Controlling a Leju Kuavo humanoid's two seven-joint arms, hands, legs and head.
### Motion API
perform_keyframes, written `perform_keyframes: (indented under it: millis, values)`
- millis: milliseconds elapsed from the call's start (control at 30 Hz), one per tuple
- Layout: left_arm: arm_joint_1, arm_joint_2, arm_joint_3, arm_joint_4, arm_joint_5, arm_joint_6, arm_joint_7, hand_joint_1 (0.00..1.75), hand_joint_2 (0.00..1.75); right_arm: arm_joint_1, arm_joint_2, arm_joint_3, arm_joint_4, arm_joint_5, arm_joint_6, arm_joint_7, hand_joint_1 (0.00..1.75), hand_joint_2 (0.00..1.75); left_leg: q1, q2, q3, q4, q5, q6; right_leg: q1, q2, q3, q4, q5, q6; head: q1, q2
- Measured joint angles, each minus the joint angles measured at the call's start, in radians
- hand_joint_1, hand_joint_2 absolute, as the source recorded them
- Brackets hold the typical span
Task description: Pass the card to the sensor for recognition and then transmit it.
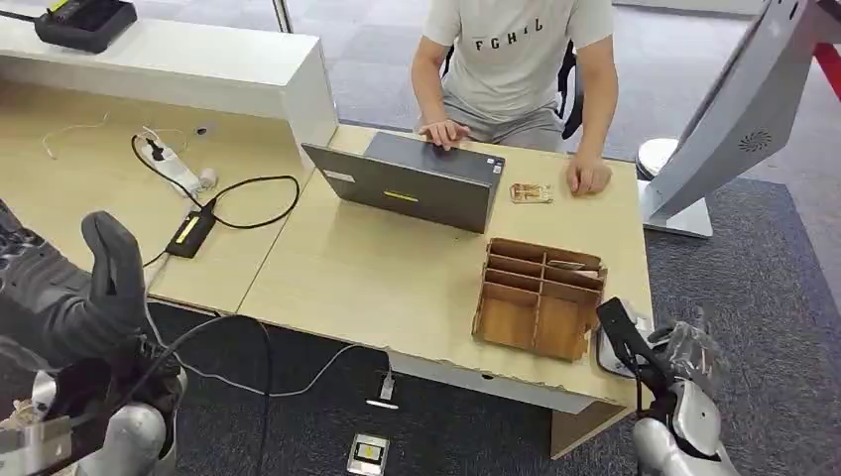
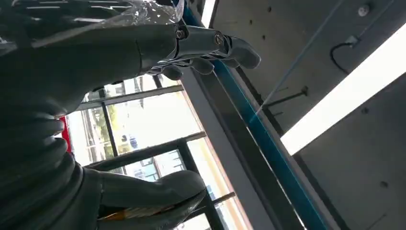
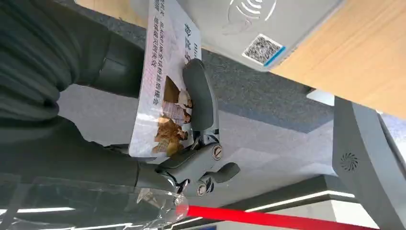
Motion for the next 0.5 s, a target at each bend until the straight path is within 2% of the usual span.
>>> perform_keyframes:
  millis: [333,500]
  values:
    - [0.014,-0.01,0.009,-0.024,-0.009,0.0,-0.007,0.0,1.75,-0.028,0.046,0.008,0.055,0.001,-0.003,-0.043,1.75,1.75,0.0,0.0,0.0,0.0,0.0,0.0,0.0,0.0,0.0,0.0,0.0,0.0,0.0,0.0]
    - [0.024,-0.014,0.024,-0.033,-0.003,0.0,-0.005,0.0,1.75,-0.035,0.06,0.008,0.065,-0.004,-0.033,-0.048,1.75,1.75,0.0,0.0,0.0,0.0,0.0,0.0,0.0,0.0,0.001,0.0,0.0,0.0,0.0,0.0]
